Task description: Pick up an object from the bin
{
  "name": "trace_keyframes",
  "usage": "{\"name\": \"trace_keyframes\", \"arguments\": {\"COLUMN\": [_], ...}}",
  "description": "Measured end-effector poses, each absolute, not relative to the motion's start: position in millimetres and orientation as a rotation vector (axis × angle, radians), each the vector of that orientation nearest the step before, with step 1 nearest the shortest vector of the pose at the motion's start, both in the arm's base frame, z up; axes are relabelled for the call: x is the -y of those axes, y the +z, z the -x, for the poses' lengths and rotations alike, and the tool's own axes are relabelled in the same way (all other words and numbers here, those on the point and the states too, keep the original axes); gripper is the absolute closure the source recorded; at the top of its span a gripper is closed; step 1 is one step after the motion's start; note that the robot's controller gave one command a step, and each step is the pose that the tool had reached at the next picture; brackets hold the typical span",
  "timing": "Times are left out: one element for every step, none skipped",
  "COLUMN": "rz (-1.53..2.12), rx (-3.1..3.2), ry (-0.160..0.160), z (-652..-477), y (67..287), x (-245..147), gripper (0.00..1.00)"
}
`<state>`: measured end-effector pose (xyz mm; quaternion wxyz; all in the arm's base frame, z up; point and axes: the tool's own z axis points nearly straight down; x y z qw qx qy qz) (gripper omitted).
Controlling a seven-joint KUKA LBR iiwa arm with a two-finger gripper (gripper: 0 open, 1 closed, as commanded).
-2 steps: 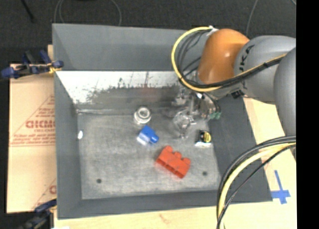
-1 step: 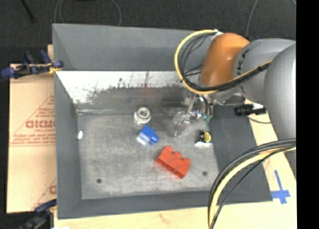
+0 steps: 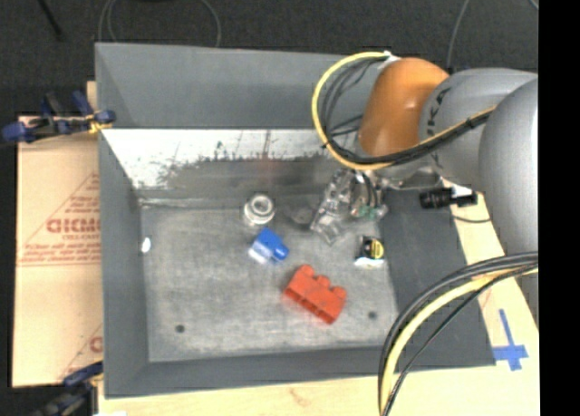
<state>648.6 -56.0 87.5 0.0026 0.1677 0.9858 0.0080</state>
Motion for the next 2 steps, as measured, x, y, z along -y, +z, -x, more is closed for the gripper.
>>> {"name": "trace_keyframes", "arguments": {"rz": [-0.357,-0.385], "rx": [-3.111,-3.103], "ry": [0.0,0.001], "z": [-652.9,-655.5], "y": [139.2,271.1], "x": [51.1,48.9], "gripper": [1.0,1.0]}}
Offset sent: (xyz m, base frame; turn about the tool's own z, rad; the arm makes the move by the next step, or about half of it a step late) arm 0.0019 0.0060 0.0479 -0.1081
